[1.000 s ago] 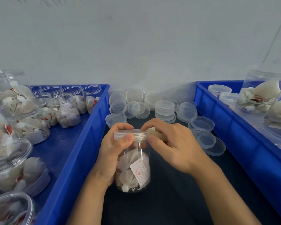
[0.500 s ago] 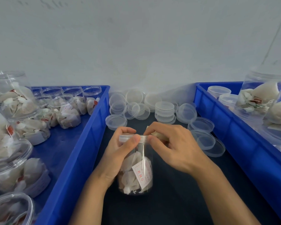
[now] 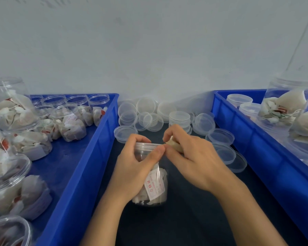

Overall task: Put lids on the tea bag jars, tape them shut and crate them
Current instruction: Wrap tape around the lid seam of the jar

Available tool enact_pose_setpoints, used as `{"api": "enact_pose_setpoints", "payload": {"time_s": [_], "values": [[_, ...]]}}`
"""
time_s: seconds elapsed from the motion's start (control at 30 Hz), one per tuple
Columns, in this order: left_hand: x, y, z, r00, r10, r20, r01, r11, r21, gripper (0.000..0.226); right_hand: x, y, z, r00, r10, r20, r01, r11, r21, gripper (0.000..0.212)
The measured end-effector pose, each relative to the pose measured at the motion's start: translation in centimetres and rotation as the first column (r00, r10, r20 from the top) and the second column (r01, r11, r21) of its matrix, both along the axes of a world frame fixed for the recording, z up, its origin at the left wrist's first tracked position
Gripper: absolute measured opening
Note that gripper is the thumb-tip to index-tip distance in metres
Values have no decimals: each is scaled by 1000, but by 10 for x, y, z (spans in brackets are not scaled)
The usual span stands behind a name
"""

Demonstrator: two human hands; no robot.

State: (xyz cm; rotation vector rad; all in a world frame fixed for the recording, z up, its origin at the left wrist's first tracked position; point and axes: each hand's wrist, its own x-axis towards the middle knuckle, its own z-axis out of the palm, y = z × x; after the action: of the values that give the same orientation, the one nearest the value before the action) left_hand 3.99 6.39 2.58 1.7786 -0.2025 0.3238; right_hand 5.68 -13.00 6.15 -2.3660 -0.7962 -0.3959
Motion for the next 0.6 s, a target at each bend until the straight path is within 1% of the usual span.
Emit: {"api": "enact_pose_setpoints", "payload": {"time_s": [0.13, 0.27, 0.4, 0.5, 0.6], "values": [[-1, -1, -1, 999, 50, 20, -51, 998, 47, 43, -2, -2, 2, 996, 2, 89, 3, 998, -63, 8], [-1, -2, 0, 997, 71, 22, -72, 996, 45, 41, -3, -2, 3, 993, -8, 116, 19, 996, -90, 10], [0, -4, 0, 996, 86, 17, -87, 996, 34, 42, -1, -3, 1, 995, -10, 99, 17, 997, -73, 16], [1, -3, 0, 995, 99, 12, -99, 995, 17, 42, -1, -2, 2, 994, 4, 112, 4, 998, -64, 16], [2, -2, 0, 993, 116, 13, -116, 993, 22, 43, 0, -2, 2, 997, 9, 77, -6, 999, -45, 13]]}}
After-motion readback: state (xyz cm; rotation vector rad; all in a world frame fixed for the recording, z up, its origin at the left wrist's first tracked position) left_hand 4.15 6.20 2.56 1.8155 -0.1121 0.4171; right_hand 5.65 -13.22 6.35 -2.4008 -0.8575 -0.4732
